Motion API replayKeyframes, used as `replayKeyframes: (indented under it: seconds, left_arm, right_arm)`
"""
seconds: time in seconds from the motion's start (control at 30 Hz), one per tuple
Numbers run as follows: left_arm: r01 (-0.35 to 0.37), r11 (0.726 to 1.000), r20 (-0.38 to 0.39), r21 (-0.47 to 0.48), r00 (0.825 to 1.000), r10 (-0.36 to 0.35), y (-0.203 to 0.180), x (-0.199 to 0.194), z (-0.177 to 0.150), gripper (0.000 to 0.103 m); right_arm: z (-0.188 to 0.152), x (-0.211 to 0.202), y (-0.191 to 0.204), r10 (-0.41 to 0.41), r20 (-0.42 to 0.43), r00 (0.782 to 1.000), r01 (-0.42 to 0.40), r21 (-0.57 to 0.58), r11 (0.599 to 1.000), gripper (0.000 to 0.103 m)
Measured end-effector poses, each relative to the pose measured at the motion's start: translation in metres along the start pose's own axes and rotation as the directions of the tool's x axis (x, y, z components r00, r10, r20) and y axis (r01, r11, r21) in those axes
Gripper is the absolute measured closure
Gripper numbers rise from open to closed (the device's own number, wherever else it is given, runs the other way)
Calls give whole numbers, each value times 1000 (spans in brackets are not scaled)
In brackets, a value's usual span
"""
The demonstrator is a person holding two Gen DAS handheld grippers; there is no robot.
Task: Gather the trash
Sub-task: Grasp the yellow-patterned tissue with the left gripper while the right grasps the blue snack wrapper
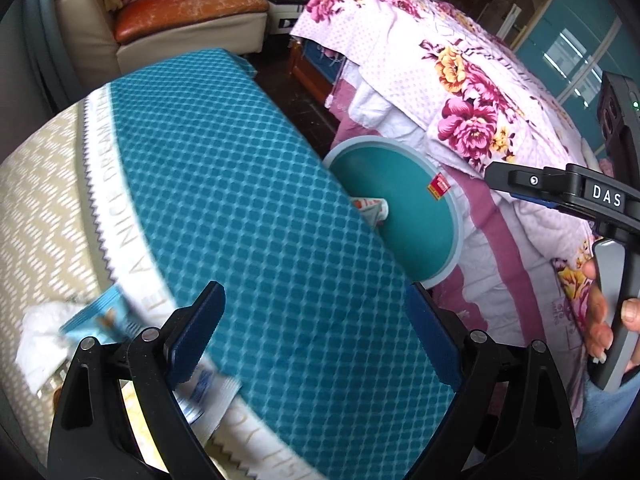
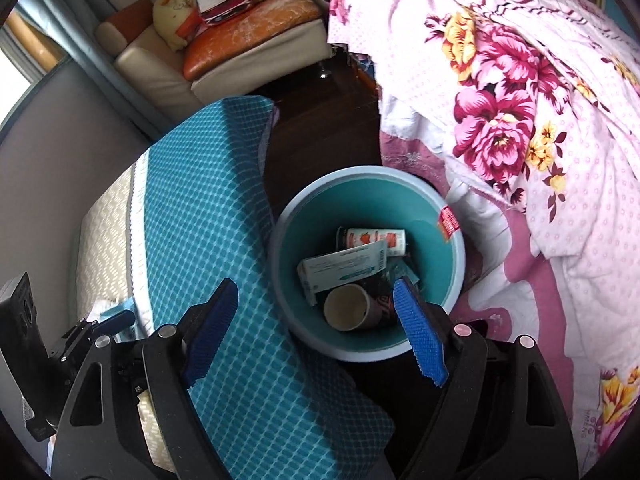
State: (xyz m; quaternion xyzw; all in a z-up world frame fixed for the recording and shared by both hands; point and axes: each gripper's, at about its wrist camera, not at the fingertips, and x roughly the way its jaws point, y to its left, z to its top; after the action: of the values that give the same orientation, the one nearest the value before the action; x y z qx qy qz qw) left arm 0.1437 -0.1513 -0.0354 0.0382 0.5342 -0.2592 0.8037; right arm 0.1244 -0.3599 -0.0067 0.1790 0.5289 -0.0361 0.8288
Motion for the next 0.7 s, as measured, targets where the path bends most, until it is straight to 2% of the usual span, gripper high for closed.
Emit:
replayKeyframes:
  seconds: [0.2, 0.4, 0.57, 0.7]
  left_arm:
    - [-29, 1000, 19, -11, 999, 29, 30, -31, -24, 11]
    - [-94, 995, 23, -33, 995, 95, 68, -57, -56, 11]
    - [-130, 991, -4, -32, 992, 130, 90, -59, -80, 11]
    - [-140, 990, -29, 6, 990, 140, 92, -51, -94, 11]
  right_arm:
    - [-20, -6, 26, 17, -21, 1000, -18, -46, 999, 26]
    - [-42, -2, 54, 35, -66, 997, -41, -84, 996, 26]
    - [-59, 6, 75, 52, -107, 993, -64, -110, 992, 26]
    - [-68, 14, 86, 59, -137, 989, -76, -121, 990, 26]
